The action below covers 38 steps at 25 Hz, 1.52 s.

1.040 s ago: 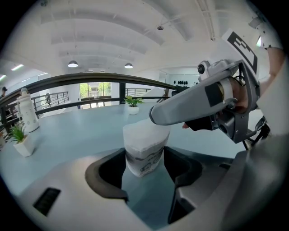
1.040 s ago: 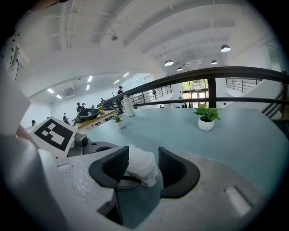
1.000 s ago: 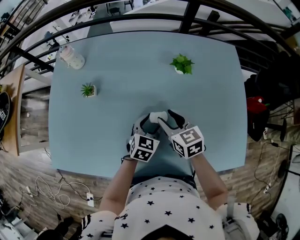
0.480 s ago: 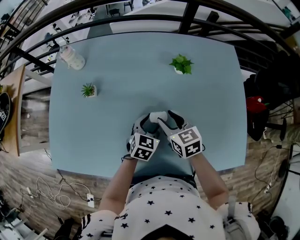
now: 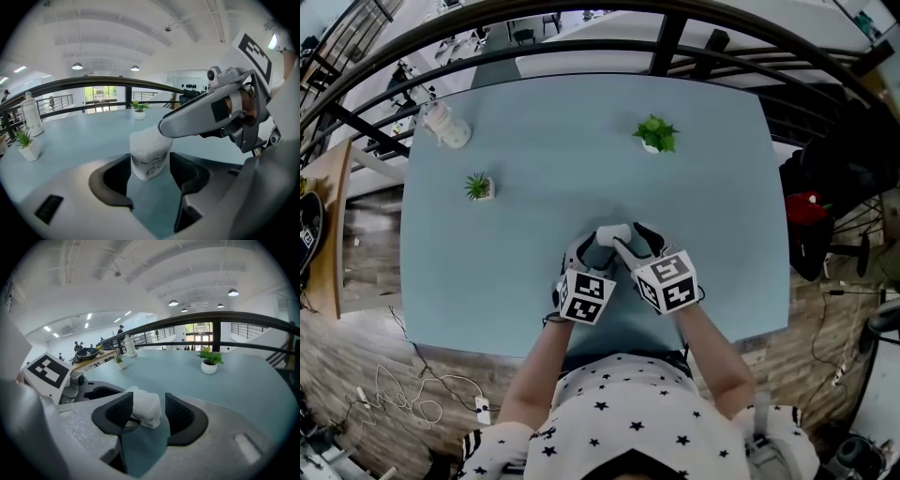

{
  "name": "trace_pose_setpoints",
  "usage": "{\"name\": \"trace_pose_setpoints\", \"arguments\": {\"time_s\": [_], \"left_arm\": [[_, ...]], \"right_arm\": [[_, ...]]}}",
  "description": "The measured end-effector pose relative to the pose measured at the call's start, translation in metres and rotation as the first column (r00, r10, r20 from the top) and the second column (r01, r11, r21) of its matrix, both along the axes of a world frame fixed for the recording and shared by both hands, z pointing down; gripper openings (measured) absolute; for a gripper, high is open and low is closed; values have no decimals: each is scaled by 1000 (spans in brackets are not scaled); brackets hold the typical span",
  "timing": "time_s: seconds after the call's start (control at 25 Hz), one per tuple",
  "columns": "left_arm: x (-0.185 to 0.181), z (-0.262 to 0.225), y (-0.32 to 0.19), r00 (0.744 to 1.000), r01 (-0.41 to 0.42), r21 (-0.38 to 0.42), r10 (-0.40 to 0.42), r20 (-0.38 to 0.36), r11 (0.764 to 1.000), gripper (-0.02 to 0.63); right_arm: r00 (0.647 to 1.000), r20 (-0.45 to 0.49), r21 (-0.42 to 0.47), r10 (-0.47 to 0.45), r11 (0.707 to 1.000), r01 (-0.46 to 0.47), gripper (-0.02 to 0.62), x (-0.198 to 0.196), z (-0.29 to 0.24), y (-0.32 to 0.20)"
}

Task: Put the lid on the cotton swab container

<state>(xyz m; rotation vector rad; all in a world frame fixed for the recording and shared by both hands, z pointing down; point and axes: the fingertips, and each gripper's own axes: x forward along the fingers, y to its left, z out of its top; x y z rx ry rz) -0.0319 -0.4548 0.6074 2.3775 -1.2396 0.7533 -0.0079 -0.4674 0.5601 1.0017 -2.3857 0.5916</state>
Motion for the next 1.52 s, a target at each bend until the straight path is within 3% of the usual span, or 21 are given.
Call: {"name": "trace_pose_setpoints", "arguments": {"time_s": [0.4,0.68,1.24,1.52], "left_arm": [[-13,-36,31,999,27,54,-25,-37,998,257],[-24,-56,63,994,93,86,-87,-72,992,195],[-37,-87,170,978,188,122,-174,-114,975,60],[-45,-99,223,975,207,159,-189,-119,965,35]], "right_arm": [[998,45,72,44,996,-47,198,7,-26,35],[995,89,105,54,992,-63,196,9,-40,71],[989,90,155,114,980,-127,50,29,-60,165],[989,94,194,115,972,-131,20,29,-68,216]]}}
